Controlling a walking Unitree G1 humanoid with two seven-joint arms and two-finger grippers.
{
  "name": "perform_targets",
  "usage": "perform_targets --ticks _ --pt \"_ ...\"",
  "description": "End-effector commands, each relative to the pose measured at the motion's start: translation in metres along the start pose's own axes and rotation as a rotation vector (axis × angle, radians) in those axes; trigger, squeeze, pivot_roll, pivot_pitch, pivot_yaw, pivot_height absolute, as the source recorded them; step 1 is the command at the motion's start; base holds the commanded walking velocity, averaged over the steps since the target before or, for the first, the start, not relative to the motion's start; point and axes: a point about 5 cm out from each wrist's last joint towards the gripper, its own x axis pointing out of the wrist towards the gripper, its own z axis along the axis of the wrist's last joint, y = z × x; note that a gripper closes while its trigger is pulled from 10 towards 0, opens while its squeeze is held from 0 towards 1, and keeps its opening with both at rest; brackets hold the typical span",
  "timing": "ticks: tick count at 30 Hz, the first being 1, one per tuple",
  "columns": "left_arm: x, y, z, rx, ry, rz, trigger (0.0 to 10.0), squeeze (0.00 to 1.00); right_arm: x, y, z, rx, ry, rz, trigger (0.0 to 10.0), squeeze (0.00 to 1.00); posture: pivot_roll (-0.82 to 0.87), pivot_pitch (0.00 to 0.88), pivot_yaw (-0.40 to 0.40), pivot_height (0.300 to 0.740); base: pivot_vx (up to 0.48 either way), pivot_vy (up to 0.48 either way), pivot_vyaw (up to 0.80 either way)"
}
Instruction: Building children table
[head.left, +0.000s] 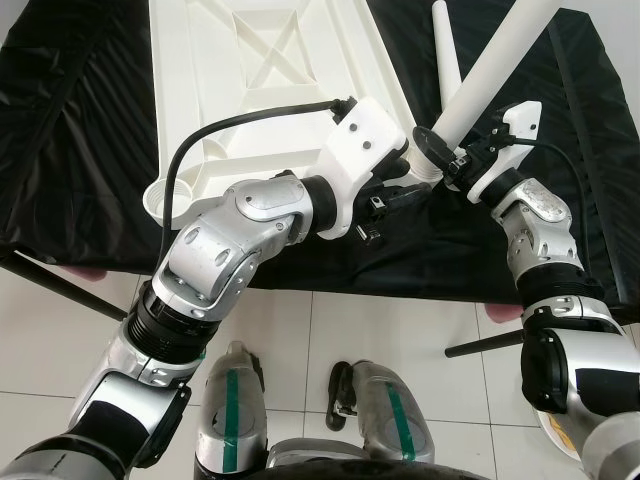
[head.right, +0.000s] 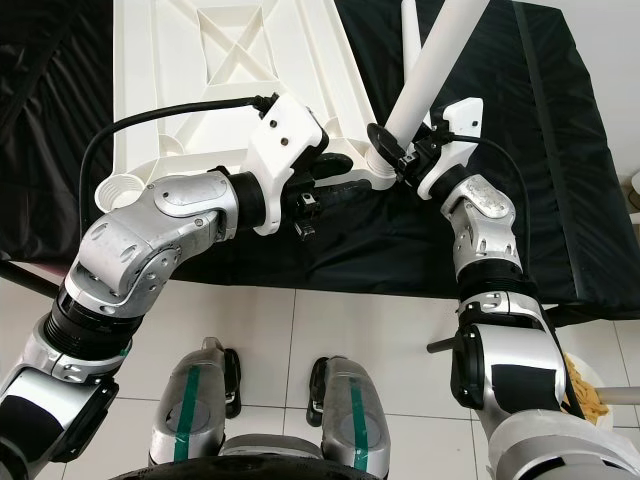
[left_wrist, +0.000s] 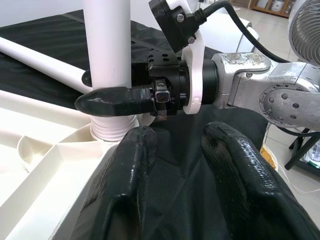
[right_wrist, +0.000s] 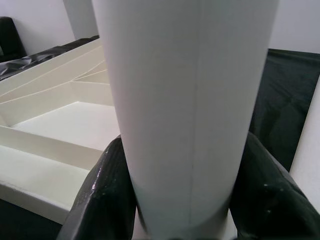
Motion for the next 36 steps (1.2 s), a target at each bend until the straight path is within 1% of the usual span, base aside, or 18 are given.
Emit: perform_targets --ticks 1,3,9,10,11,12,15,18,24,28,29,30,31,33,34,35,36 --pt "0.002 -0.003 0.001 0.011 0.012 -0.037 10.0 0.00 -0.002 -0.001 -0.003 0.014 0.012 -0.009 10.0 0.00 0.04 0.023 -0.032 0.740 0.000 0.000 0.00" --pt "0.002 -0.003 0.001 0.011 0.012 -0.036 10.0 0.00 -0.001 0.001 -0.003 0.037 -0.003 -0.049 10.0 0.00 0.04 0.024 -0.034 0.740 0.000 0.000 0.00" --pt "0.001 -0.003 0.001 0.010 0.012 -0.036 10.0 0.00 -0.001 0.001 -0.003 0.045 -0.011 -0.064 10.0 0.00 0.04 0.024 -0.034 0.740 0.000 0.000 0.00" --pt "0.001 -0.003 0.001 0.009 0.013 -0.035 10.0 0.00 -0.001 0.004 -0.003 0.052 -0.033 -0.105 10.0 0.00 0.04 0.026 -0.039 0.740 0.000 0.000 0.00" --pt "0.001 -0.003 0.001 0.009 0.013 -0.035 10.0 0.00 -0.001 0.004 -0.003 0.052 -0.033 -0.105 10.0 0.00 0.04 0.026 -0.039 0.740 0.000 0.000 0.00" --pt "0.001 -0.004 0.000 0.006 0.014 -0.034 10.0 0.00 -0.002 0.006 -0.002 0.059 -0.056 -0.150 10.0 0.00 0.04 0.027 -0.041 0.740 0.000 0.000 0.00" --pt "0.001 -0.004 0.000 0.006 0.014 -0.034 10.0 0.00 -0.002 0.006 -0.002 0.059 -0.056 -0.150 10.0 0.00 0.04 0.027 -0.041 0.740 0.000 0.000 0.00" --pt "0.000 -0.006 0.000 0.000 0.016 -0.034 10.0 0.00 -0.002 0.014 -0.001 0.050 -0.089 -0.310 10.0 0.00 0.05 0.026 -0.049 0.740 0.000 0.000 0.00" --pt "0.000 -0.006 -0.001 -0.001 0.016 -0.034 10.0 0.00 0.000 0.020 0.004 0.058 -0.132 -0.379 10.0 0.00 0.05 0.022 -0.049 0.740 0.000 0.000 0.00" --pt "0.001 -0.006 -0.001 -0.002 0.016 -0.033 10.0 0.00 0.005 0.040 0.015 0.048 -0.182 -0.519 10.0 0.00 0.05 0.013 -0.055 0.740 0.000 0.000 0.00" --pt "0.001 -0.006 -0.001 -0.002 0.016 -0.033 10.0 0.00 0.005 0.040 0.015 0.048 -0.182 -0.519 10.0 0.00 0.05 0.013 -0.055 0.740 0.000 0.000 0.00" --pt "0.001 -0.006 -0.001 -0.002 0.015 -0.034 10.0 0.00 0.005 0.043 0.013 0.053 -0.164 -0.572 10.0 0.00 0.05 0.011 -0.056 0.740 0.000 0.000 0.00" --pt "0.001 -0.006 -0.001 -0.002 0.015 -0.034 10.0 0.00 0.005 0.043 0.013 0.053 -0.164 -0.572 10.0 0.00 0.05 0.011 -0.056 0.740 0.000 0.000 0.00" --pt "0.002 -0.006 -0.001 -0.003 0.015 -0.034 10.0 0.00 0.003 0.044 0.011 0.053 -0.139 -0.660 10.0 0.00 0.05 0.011 -0.056 0.740 0.000 0.000 0.00" --pt "0.002 -0.006 -0.001 -0.003 0.015 -0.034 10.0 0.00 0.003 0.044 0.011 0.053 -0.139 -0.660 10.0 0.00 0.05 0.011 -0.056 0.740 0.000 0.000 0.00" --pt "0.002 -0.006 -0.001 -0.003 0.015 -0.034 10.0 0.00 0.000 0.047 0.004 0.061 -0.094 -0.755 10.0 0.00 0.05 0.004 -0.061 0.740 0.000 0.000 0.00" --pt "0.002 -0.006 -0.001 -0.003 0.015 -0.034 10.0 0.00 0.000 0.047 0.004 0.061 -0.094 -0.755 10.0 0.00 0.05 0.004 -0.061 0.740 0.000 0.000 0.00"
